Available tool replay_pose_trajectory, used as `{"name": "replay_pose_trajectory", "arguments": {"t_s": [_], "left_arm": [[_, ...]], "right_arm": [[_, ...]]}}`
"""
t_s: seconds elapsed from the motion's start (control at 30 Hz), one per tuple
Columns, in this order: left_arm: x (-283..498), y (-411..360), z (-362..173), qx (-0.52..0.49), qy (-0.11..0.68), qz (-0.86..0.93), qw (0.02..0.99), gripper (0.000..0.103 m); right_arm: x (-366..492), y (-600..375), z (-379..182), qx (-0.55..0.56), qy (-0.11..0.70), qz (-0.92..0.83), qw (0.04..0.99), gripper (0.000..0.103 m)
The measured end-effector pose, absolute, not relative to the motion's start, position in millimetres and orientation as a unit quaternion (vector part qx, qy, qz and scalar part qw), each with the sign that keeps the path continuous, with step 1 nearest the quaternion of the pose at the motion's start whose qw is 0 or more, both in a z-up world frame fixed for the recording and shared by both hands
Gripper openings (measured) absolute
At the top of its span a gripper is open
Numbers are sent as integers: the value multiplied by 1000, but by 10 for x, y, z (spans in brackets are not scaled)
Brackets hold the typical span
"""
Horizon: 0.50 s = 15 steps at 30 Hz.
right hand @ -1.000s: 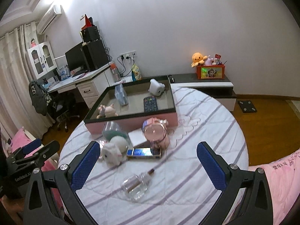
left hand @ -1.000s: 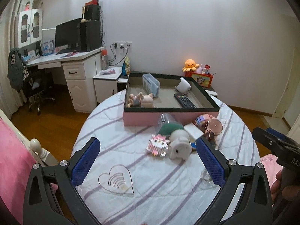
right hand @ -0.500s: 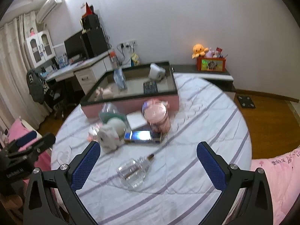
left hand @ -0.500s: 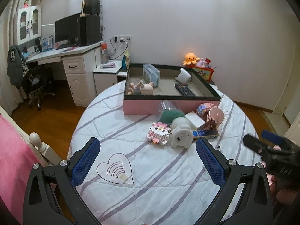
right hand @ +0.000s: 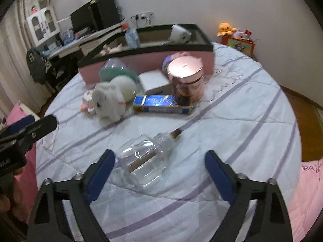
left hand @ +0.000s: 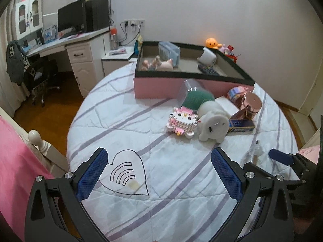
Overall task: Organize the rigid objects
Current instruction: 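Grasp the glass bottle with the right tool while the left tool grasps the Hello Kitty figure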
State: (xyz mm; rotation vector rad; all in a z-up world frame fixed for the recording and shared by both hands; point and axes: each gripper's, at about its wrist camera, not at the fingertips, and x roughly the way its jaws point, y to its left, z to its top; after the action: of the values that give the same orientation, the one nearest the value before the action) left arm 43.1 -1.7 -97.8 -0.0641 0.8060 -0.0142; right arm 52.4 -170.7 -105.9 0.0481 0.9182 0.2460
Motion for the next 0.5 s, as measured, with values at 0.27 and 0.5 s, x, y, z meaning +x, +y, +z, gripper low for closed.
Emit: {"name": "replay_pose_trajectory", "arguments": {"t_s": [0.27,0.5], "left_arm": [[681,-45,-1124,-20,406,-7,914,103],[1036,-124,-1246,1,418,-10,908,103]], "right_arm": [[602,-1765,-1081,12,438,116,891,61],[743,-1844,-1092,17,438,111,892,61]]}}
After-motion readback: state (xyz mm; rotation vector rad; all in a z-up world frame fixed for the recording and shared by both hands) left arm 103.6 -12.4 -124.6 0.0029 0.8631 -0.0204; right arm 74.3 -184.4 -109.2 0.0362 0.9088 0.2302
